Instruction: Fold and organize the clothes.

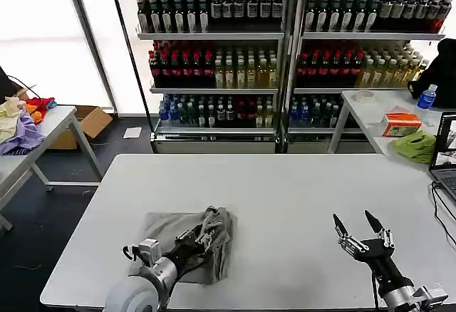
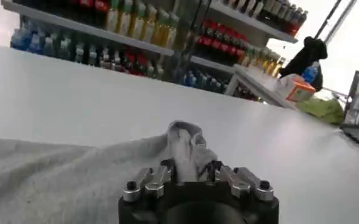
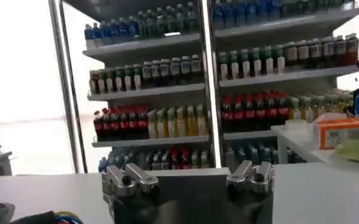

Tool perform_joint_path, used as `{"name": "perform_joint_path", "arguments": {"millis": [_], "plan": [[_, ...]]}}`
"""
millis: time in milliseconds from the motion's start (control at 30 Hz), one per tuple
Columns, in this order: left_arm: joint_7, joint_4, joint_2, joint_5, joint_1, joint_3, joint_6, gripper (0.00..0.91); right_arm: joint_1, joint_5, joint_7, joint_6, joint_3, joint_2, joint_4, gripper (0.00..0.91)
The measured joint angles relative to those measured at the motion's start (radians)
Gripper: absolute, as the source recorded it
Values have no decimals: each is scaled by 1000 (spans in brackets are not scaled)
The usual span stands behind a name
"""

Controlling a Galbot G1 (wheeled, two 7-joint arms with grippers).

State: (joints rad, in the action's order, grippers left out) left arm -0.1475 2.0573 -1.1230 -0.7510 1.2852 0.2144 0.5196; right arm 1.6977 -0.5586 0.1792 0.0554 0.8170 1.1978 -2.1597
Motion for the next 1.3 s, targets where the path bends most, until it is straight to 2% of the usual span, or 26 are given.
{"name": "perform_joint_path", "arguments": {"millis": [200,467,800,1267,1300], "plan": [[5,103,26,-12,55,51,21,907,-4,-5,-3,0,1,-6,5,907],[30,177,46,-4,129,207,12,907,-9,-7,-3,0,-8,-10,6,907],[64,78,27,29,185,354,-16,907,-14,-8,-2,1,-15,-14,12,907],[69,-49,-43,40,179,367,-39,907,-14,-11,-2,6,-13,-17,13,907],[69,-57,-46,38,177,366,-39,887,-15,-12,-3,6,-12,-18,14,907]]}}
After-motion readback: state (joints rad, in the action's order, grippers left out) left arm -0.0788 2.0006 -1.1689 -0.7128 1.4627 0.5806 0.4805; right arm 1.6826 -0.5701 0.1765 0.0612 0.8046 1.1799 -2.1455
